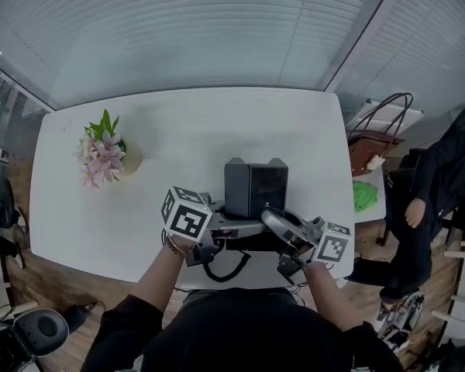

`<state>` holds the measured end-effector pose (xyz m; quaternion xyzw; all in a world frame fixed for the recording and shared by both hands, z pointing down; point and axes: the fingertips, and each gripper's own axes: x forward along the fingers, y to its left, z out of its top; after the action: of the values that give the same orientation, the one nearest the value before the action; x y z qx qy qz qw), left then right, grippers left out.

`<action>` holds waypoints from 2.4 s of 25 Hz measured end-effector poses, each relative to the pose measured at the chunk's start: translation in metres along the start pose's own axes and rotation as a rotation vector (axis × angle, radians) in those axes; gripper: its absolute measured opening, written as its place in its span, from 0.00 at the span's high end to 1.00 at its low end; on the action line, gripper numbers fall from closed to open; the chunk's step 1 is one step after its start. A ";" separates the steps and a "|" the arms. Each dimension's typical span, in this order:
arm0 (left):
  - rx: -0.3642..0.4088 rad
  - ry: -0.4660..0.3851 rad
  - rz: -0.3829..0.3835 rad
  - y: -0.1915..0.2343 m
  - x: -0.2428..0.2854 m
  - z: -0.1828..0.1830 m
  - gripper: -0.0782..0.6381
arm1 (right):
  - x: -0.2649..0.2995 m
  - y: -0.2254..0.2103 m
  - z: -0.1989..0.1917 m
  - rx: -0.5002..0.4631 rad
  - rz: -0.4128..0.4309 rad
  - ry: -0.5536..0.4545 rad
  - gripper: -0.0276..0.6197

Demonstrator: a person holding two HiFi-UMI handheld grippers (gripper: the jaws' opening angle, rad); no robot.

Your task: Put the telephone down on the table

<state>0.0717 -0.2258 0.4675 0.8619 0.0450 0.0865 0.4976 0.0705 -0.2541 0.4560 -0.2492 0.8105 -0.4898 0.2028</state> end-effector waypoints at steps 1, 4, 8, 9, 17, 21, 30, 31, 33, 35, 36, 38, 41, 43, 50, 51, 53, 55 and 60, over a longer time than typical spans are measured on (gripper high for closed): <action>-0.004 0.002 0.001 0.003 0.002 0.000 0.64 | -0.001 -0.004 0.001 0.005 -0.004 0.002 0.71; -0.015 0.007 0.007 0.013 0.006 0.001 0.64 | -0.002 -0.015 0.002 0.019 -0.012 0.009 0.71; -0.038 0.010 0.018 0.025 0.010 0.000 0.64 | -0.003 -0.028 0.002 0.043 -0.016 0.022 0.71; -0.044 0.011 0.020 0.027 0.011 0.000 0.64 | -0.003 -0.031 0.002 0.050 -0.017 0.024 0.71; -0.087 0.014 0.027 0.044 0.016 0.001 0.64 | -0.003 -0.049 0.005 0.090 -0.034 0.033 0.71; -0.108 0.017 0.031 0.051 0.019 0.002 0.64 | -0.003 -0.056 0.006 0.112 -0.038 0.036 0.71; -0.147 0.020 0.040 0.061 0.021 0.000 0.64 | -0.004 -0.069 0.004 0.148 -0.051 0.046 0.71; -0.150 0.021 0.042 0.062 0.021 -0.001 0.64 | -0.004 -0.070 0.004 0.151 -0.052 0.047 0.71; -0.154 0.021 0.042 0.063 0.021 -0.001 0.64 | -0.004 -0.071 0.004 0.153 -0.055 0.048 0.71; -0.160 0.020 0.039 0.063 0.022 -0.001 0.64 | -0.003 -0.071 0.004 0.164 -0.054 0.049 0.71; -0.165 0.019 0.038 0.064 0.022 -0.001 0.64 | -0.002 -0.070 0.003 0.181 -0.047 0.048 0.71; -0.176 0.017 0.038 0.066 0.022 -0.001 0.64 | 0.001 -0.068 0.002 0.219 -0.034 0.046 0.71; -0.187 0.019 0.041 0.068 0.022 0.000 0.64 | 0.000 -0.071 0.003 0.223 -0.047 0.050 0.71; -0.197 0.020 0.040 0.069 0.022 0.000 0.64 | 0.002 -0.070 0.003 0.241 -0.042 0.048 0.71; -0.217 0.035 0.041 0.073 0.021 -0.001 0.64 | 0.005 -0.072 0.001 0.267 -0.052 0.068 0.71; -0.218 0.037 0.042 0.073 0.021 -0.001 0.64 | 0.005 -0.072 0.001 0.269 -0.053 0.070 0.71; -0.222 0.038 0.048 0.074 0.020 -0.001 0.64 | 0.006 -0.071 0.002 0.268 -0.058 0.070 0.72; -0.237 0.033 0.055 0.074 0.021 -0.001 0.64 | 0.005 -0.073 0.003 0.258 -0.077 0.066 0.72; -0.240 0.035 0.116 0.077 0.020 -0.002 0.59 | 0.004 -0.075 0.004 0.208 -0.129 0.071 0.71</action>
<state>0.0904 -0.2596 0.5368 0.7956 -0.0072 0.1348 0.5906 0.0852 -0.2890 0.5212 -0.2608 0.7445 -0.5915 0.1670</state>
